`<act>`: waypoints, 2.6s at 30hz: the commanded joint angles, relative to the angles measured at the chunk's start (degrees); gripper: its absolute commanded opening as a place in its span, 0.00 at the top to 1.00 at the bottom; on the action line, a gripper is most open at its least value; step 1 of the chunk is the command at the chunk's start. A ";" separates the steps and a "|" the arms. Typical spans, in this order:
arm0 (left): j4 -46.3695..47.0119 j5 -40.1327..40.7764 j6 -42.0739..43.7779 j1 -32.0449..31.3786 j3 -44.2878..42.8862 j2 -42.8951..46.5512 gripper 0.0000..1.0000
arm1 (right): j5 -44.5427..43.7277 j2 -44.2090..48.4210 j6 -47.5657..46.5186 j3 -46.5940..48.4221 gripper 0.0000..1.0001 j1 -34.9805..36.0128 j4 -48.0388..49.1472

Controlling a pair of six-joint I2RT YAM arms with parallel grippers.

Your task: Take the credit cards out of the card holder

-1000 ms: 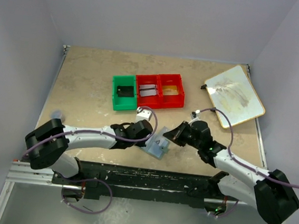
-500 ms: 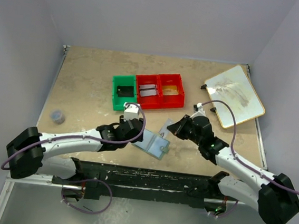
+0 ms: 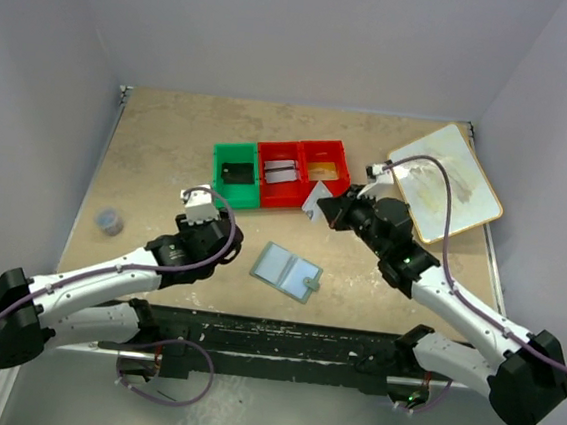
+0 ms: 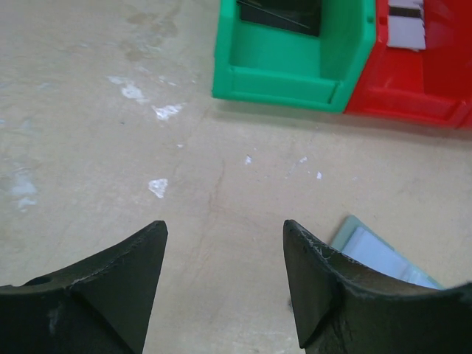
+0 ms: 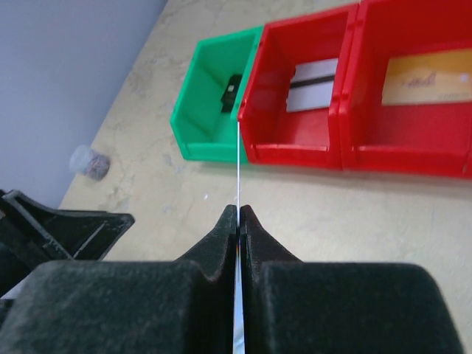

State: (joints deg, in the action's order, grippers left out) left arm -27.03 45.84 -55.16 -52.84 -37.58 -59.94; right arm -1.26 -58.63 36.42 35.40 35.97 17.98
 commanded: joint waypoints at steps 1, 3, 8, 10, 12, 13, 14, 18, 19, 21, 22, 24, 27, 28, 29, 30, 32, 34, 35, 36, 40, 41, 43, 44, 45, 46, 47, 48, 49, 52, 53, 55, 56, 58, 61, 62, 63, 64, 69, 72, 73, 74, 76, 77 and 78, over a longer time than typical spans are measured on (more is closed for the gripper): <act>-9.26 10.67 -7.31 0.46 -1.72 2.85 0.37 | -3.75 -2.23 -10.61 6.31 1.00 1.24 1.01; -13.22 13.78 -10.42 0.46 -2.51 3.87 0.37 | -6.10 -3.24 -14.93 9.11 1.00 2.50 0.27; -16.59 14.04 -14.86 0.46 -2.51 6.26 0.34 | -11.93 -7.56 -27.70 15.22 1.00 6.45 -0.62; -16.62 13.48 -15.78 0.46 -1.97 7.39 0.34 | -13.18 -10.28 -35.10 17.21 1.00 7.87 -0.21; -16.83 12.96 -16.39 0.46 -1.84 8.28 0.34 | -16.44 -14.59 -39.72 19.36 1.00 8.32 -1.64; -16.72 12.71 -16.13 0.46 -1.67 8.69 0.33 | -19.40 -18.10 -39.53 22.49 1.00 8.33 -5.49; -16.55 12.51 -15.72 0.45 -1.57 9.11 0.32 | -20.31 -20.81 -39.31 25.72 1.00 8.29 -9.41; -18.24 12.17 -15.93 0.45 -1.48 10.04 0.31 | -20.72 -27.41 -44.48 31.00 1.00 8.24 -11.00; -18.71 12.02 -15.98 0.45 -1.42 10.29 0.30 | -17.90 -28.36 -45.45 31.26 1.00 8.24 -9.63; -19.43 11.67 -15.89 0.46 -1.46 11.05 0.30 | -12.20 -30.04 -49.01 31.32 1.00 8.17 -6.92; -19.86 11.51 -15.86 0.46 -1.48 11.41 0.30 | -10.40 -31.05 -51.19 31.69 1.00 8.16 -6.27; -20.59 11.50 -15.81 0.44 -1.48 12.19 0.30 | -7.80 -33.65 -54.22 33.95 1.00 8.11 -6.59; -21.70 11.68 -16.03 0.46 -1.53 13.83 0.30 | -4.15 -39.36 -59.90 39.33 1.00 7.96 -10.06; -21.93 11.69 -15.90 0.46 -1.50 14.35 0.30 | -3.55 -41.34 -61.17 41.31 1.00 7.76 -11.13; -22.07 11.66 -15.82 0.43 -1.57 14.83 0.30 | -4.20 -43.54 -62.01 43.56 1.00 7.64 -12.68; -22.34 11.64 -15.57 0.44 -1.73 15.26 0.30 | -4.64 -45.56 -62.42 45.87 1.00 7.44 -14.24; -22.80 11.75 -15.06 0.46 -2.12 15.93 0.30 | -5.20 -49.21 -64.17 49.68 1.00 6.91 -16.55; -23.72 11.94 -15.02 0.42 -2.63 16.27 0.30 | -7.69 -52.33 -65.01 52.68 1.00 6.56 -17.96; -24.15 12.05 -15.01 0.40 -2.89 16.46 0.30 | -8.44 -53.71 -65.38 53.60 1.00 6.23 -18.21; -24.54 12.05 -15.03 0.39 -3.06 16.66 0.30 | -8.57 -54.39 -65.67 54.14 1.00 5.83 -18.23; -25.26 12.03 -15.18 0.37 -3.41 17.65 0.30 | -7.80 -55.89 -67.30 54.73 1.00 4.62 -17.60; -25.27 11.99 -15.16 0.39 -3.45 17.95 0.30 | -7.76 -56.34 -68.02 54.82 1.00 4.51 -17.30; -25.06 11.99 -15.11 0.37 -3.35 18.38 0.30 | -7.87 -57.58 -69.67 55.70 1.00 4.43 -17.54; -25.01 11.99 -15.01 0.37 -3.37 18.49 0.30 | -8.26 -58.27 -70.33 56.19 1.00 4.46 -17.60; -25.01 12.06 -14.85 0.37 -3.42 18.54 0.30 | -8.88 -59.07 -70.77 56.91 1.00 4.36 -17.64; -25.07 12.13 -14.67 0.37 -3.52 18.53 0.30 | -9.27 -59.85 -70.97 57.54 1.00 4.30 -17.65; -25.21 12.16 -14.67 0.39 -3.61 18.51 0.30 | -9.55 -60.83 -71.30 58.19 1.00 4.19 -17.65; -25.46 12.23 -14.63 0.37 -3.74 18.46 0.30 | -9.93 -61.66 -71.62 58.98 1.00 4.06 -17.83; -25.91 12.32 -14.67 0.37 -3.89 18.50 0.30 | -10.58 -62.62 -71.84 59.58 1.00 4.03 -17.71; -26.78 12.50 -15.04 0.37 -4.29 19.06 0.30 | -11.48 -65.30 -72.18 62.07 1.00 4.02 -18.24; -27.06 12.55 -15.23 0.37 -4.32 19.40 0.30 | -11.76 -66.06 -72.51 62.96 1.00 4.02 -18.47; -27.19 12.51 -15.41 0.37 -4.25 20.13 0.30 | -13.28 -67.52 -73.63 63.59 1.00 3.99 -17.94; -27.14 12.55 -15.42 0.37 -4.19 20.52 0.30 | -14.16 -68.18 -74.19 63.88 1.00 4.08 -17.60; -27.04 12.51 -15.44 0.37 -4.01 21.06 0.30 | -15.27 -69.43 -75.35 64.09 1.00 3.96 -17.00; -26.77 12.35 -15.22 0.37 -3.88 21.11 0.30 | -15.68 -70.22 -75.66 64.50 0.98 3.89 -16.61; -26.69 12.26 -15.07 0.37 -3.90 21.03 0.30 | -15.74 -70.34 -75.29 64.70 0.96 3.89 -16.59; -26.60 12.13 -15.00 0.41 -3.94 20.82 0.30 | -15.16 -70.35 -75.31 64.64 0.95 3.85 -16.70; -26.59 12.10 -14.91 0.37 -3.98 20.65 0.30 | -14.43 -70.31 -75.42 64.58 0.94 3.89 -16.79; -26.35 11.93 -14.65 0.39 -3.83 19.93 0.30 | -10.76 -70.00 -75.28 63.97 0.88 3.80 -17.94; -26.16 11.84 -14.71 0.37 -3.72 19.91 0.30 | -8.81 -70.04 -75.71 63.68 0.85 3.65 -19.42; -26.15 11.81 -14.64 0.37 -3.67 19.87 0.30 | -7.52 -69.85 -75.25 63.58 0.79 3.44 -19.89; -26.07 11.81 -14.61 0.37 -3.62 19.92 0.30 | -5.70 -69.64 -74.58 63.69 0.74 3.06 -20.55; -25.63 11.49 -14.27 0.37 -3.57 19.80 0.30 | -2.87 -68.96 -72.70 64.29 0.67 2.16 -21.32; -25.43 11.38 -14.00 0.37 -3.46 19.74 0.30 | -1.82 -68.70 -71.90 64.66 0.66 1.76 -21.91; -25.12 11.19 -13.80 0.41 -3.40 19.67 0.30 | -0.92 -68.46 -71.21 65.12 0.64 1.34 -22.15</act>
State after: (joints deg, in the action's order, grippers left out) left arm -53.67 56.75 -69.84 -52.62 -39.55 -40.12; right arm -8.56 -129.38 -37.58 98.13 39.11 -1.58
